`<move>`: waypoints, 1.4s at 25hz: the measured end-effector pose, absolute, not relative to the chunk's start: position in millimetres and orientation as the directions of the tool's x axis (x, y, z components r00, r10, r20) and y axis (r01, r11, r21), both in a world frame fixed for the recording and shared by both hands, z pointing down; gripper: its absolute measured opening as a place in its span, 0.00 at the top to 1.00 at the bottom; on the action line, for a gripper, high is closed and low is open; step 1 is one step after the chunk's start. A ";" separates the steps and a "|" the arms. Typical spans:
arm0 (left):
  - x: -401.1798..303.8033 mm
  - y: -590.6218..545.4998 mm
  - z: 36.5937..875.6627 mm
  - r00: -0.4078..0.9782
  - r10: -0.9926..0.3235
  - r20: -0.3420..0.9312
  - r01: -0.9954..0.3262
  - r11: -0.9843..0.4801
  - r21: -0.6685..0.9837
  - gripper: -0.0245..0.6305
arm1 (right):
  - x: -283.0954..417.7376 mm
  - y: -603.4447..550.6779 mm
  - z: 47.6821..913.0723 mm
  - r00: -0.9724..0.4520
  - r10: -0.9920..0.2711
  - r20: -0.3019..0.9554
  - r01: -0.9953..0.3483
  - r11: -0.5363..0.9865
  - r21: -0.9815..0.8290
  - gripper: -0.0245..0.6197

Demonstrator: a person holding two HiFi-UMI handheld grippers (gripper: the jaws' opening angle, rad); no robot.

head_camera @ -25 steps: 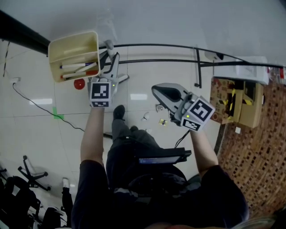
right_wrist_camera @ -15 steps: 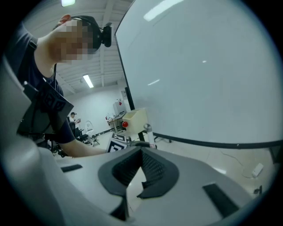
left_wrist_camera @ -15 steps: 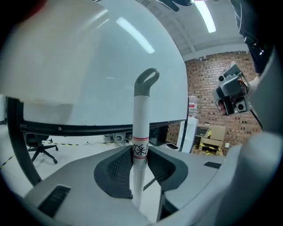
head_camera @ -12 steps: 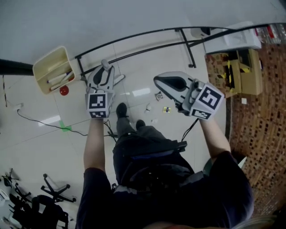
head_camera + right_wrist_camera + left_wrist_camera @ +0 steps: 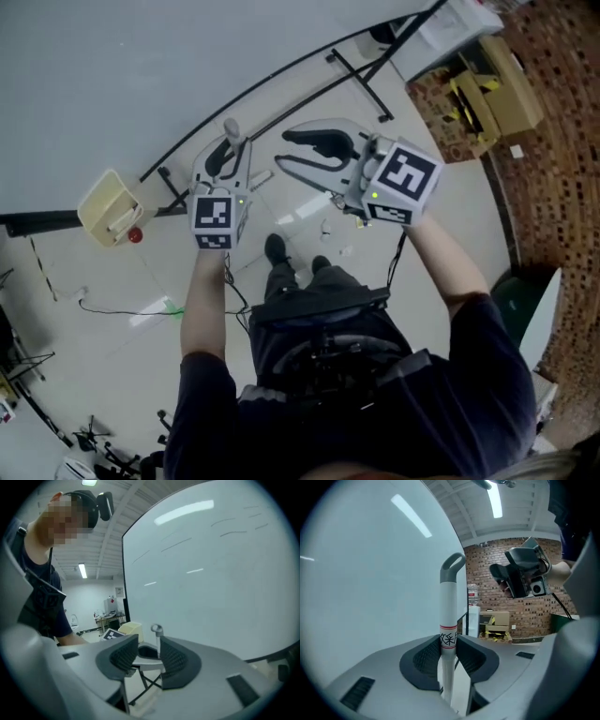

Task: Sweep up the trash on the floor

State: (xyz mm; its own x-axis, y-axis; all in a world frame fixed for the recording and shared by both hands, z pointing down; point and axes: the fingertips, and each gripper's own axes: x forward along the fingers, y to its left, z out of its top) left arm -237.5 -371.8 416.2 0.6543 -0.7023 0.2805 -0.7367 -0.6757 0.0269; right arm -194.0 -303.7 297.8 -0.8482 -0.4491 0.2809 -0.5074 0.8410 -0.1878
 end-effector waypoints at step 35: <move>127.6 -207.6 365.2 0.841 -0.393 0.372 -0.323 -0.916 -0.239 0.81 | 90.0 -180.2 249.1 -0.746 -0.642 0.178 -0.650 0.759 0.016 0.75</move>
